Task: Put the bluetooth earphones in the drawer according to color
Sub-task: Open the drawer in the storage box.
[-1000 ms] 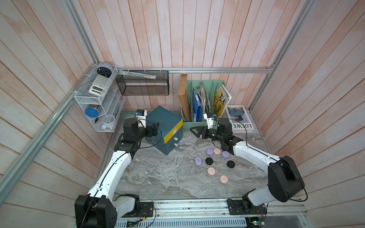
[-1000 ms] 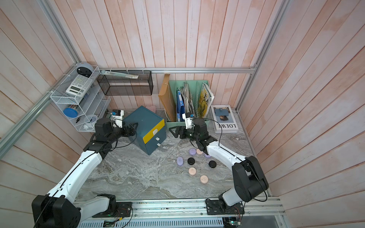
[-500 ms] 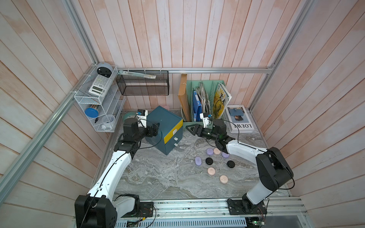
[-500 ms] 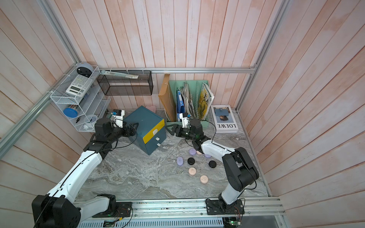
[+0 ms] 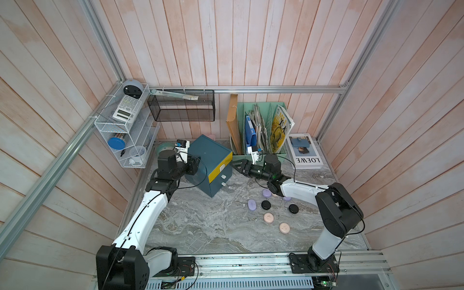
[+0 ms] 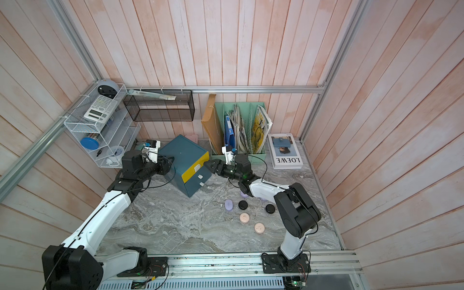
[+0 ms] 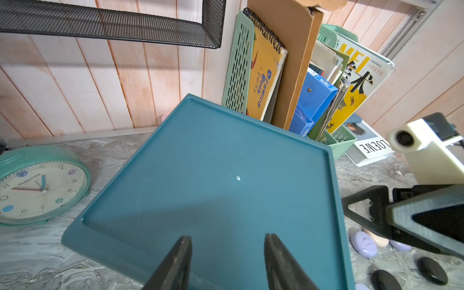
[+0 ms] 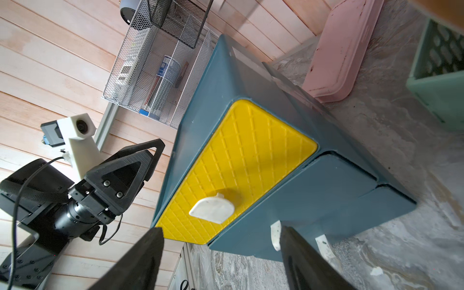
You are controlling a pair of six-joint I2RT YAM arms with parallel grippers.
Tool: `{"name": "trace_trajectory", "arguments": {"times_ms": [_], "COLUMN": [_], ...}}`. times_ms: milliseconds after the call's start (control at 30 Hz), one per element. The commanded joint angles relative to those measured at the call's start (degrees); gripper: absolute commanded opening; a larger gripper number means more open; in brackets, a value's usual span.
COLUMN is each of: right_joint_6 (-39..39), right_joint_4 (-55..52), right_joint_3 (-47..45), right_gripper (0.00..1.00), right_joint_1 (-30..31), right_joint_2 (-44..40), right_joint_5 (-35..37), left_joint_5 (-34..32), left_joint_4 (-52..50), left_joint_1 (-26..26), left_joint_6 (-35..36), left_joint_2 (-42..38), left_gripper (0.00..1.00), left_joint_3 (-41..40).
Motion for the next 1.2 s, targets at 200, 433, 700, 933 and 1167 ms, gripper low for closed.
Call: {"name": "trace_trajectory", "arguments": {"times_ms": [200, 433, 700, 933, 1167], "right_joint_6": [5.0, 5.9, 8.4, 9.0, 9.6], "right_joint_4": [6.2, 4.1, 4.3, 3.6, 4.0], "right_joint_3": [1.5, 2.5, 2.4, 2.7, 2.1], "right_gripper": [0.78, 0.76, 0.71, 0.68, 0.68], "right_joint_1": [2.6, 3.2, 4.2, 5.7, 5.9], "right_joint_2": [3.0, 3.4, 4.5, 5.0, 4.7], "right_joint_5": [1.5, 2.5, 3.6, 4.2, 4.7], "left_joint_5": [4.3, 7.2, 4.2, 3.9, 1.6], "left_joint_4": [-0.7, -2.1, -4.4, -8.3, -10.4], "left_joint_1": [-0.2, -2.5, -4.9, -8.1, -11.7], "left_joint_6": [-0.3, 2.4, 4.4, 8.9, 15.0], "left_joint_2": [1.9, 1.1, 2.6, 3.2, 1.4], "left_gripper": [0.43, 0.49, 0.49, 0.48, 0.52], "left_joint_3": [0.9, 0.7, 1.2, 1.9, -0.3]}}
